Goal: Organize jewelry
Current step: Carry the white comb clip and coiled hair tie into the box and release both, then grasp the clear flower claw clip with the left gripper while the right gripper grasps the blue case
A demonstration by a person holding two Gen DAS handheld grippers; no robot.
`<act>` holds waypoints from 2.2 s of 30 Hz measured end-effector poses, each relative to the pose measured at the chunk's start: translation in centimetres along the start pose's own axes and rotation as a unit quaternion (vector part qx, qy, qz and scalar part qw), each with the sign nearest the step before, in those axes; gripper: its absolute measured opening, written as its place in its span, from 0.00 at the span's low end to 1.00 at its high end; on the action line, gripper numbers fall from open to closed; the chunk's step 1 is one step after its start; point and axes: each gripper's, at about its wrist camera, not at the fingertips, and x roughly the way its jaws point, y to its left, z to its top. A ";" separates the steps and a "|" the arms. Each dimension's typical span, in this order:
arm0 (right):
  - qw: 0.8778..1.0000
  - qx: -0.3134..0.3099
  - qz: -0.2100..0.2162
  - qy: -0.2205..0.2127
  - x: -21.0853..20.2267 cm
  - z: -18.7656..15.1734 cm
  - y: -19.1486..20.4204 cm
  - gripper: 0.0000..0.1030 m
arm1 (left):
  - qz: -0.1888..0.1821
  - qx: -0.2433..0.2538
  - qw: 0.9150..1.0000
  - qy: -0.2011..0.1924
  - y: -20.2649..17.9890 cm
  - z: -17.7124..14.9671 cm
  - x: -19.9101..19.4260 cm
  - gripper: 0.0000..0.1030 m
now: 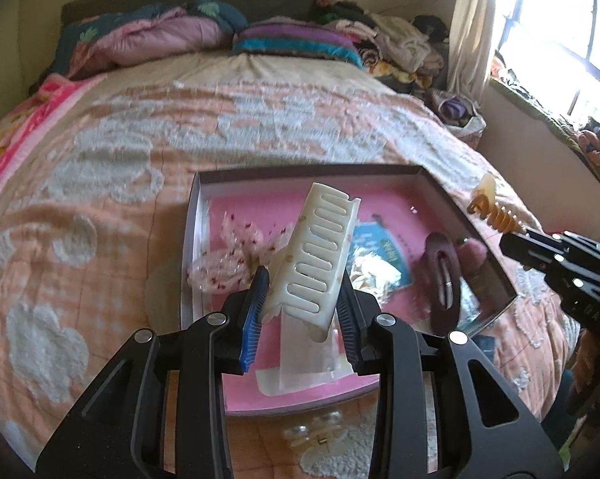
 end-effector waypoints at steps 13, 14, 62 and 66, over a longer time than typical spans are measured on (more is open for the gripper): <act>0.999 -0.002 0.002 0.034 4.4 -0.5 0.8 0.16 | 0.011 -0.009 1.000 0.011 0.8 -0.6 1.3 0.25; 0.999 -0.002 0.001 0.033 4.5 -0.4 0.9 0.17 | 0.011 -0.009 1.000 0.011 0.9 -0.6 1.3 0.24; 0.996 0.072 0.012 0.043 -2.4 -9.5 -0.4 0.81 | 0.064 -0.020 0.997 0.034 -1.5 -8.7 -1.8 0.91; 0.994 0.085 0.022 0.066 -0.1 -9.8 -0.7 0.74 | 0.065 -0.029 0.997 0.037 -1.2 -8.9 -1.3 0.91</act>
